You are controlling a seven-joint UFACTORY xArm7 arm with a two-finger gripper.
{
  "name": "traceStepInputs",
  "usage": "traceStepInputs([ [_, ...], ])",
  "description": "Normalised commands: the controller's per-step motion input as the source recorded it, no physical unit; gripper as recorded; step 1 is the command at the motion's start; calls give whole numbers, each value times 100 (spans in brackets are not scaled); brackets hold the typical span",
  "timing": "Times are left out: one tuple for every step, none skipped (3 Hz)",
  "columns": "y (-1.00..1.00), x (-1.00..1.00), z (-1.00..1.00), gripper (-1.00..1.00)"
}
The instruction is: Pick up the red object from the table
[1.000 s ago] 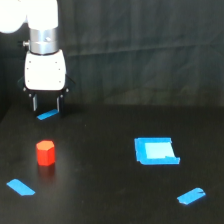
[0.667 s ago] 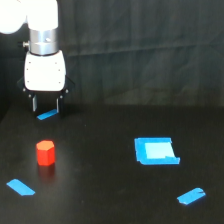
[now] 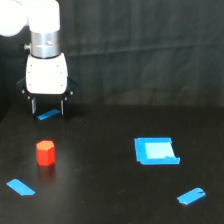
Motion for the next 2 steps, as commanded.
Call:
traceStepInputs([
  [-90, 27, -8, 100],
  [-84, 30, -12, 97],
])
